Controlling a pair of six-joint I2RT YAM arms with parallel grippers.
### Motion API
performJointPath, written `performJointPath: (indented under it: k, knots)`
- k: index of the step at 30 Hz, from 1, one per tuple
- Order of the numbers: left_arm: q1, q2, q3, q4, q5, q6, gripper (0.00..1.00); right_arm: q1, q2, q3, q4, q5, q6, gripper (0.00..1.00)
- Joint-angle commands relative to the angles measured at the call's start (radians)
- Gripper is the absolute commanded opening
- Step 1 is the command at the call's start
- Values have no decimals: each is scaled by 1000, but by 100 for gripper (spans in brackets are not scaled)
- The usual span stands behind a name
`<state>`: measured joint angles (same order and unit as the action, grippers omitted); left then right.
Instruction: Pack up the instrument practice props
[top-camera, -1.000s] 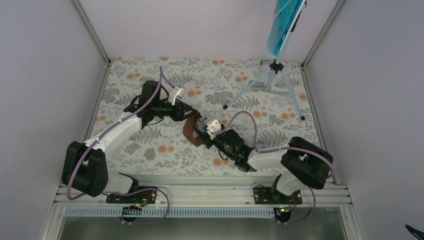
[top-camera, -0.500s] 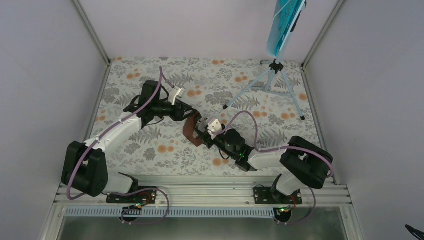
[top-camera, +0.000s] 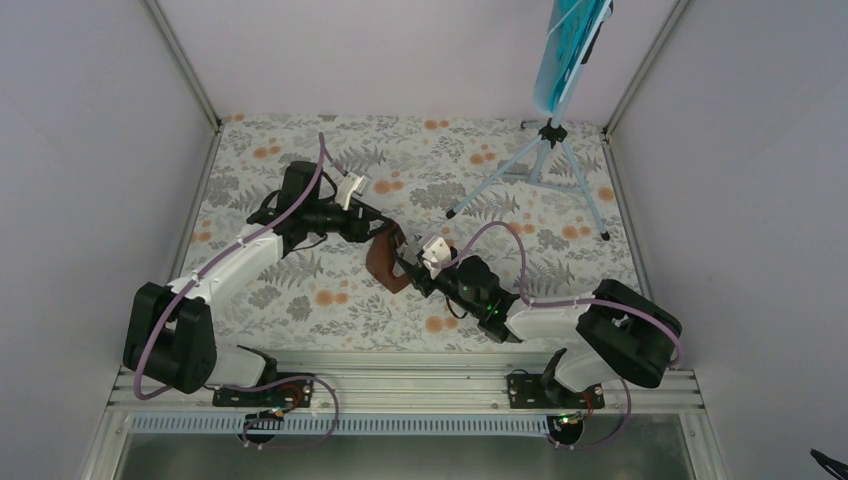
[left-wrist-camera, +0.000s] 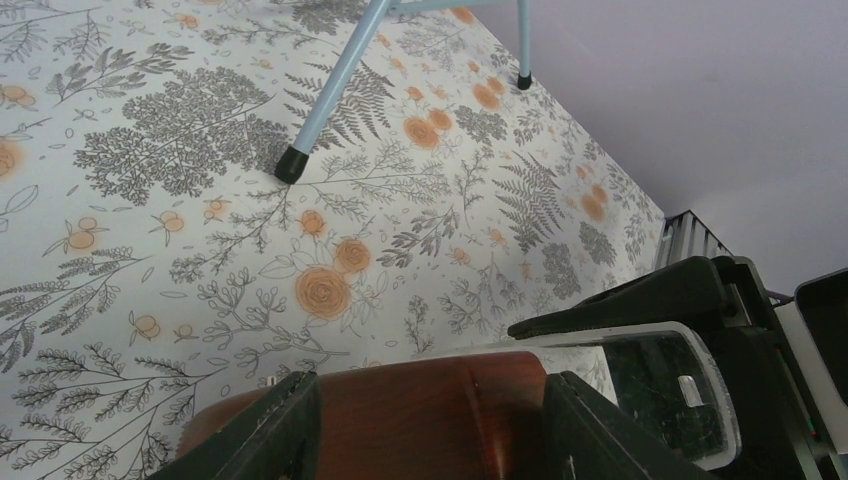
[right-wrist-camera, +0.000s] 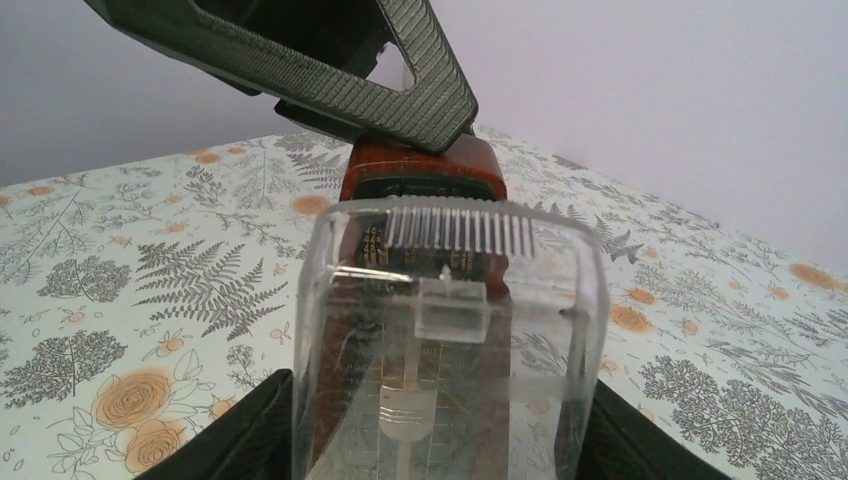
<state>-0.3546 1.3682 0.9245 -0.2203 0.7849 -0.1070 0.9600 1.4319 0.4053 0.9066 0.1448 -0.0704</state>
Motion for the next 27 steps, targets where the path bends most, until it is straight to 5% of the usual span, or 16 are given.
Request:
performJointPath:
  k: [1, 27]
  knots:
    - [3, -7, -7, -56, -22, 33, 57, -6, 12, 13, 26, -33, -23, 49]
    - [3, 1, -5, -56, -12, 36, 55, -7, 129, 34, 142, -24, -68, 49]
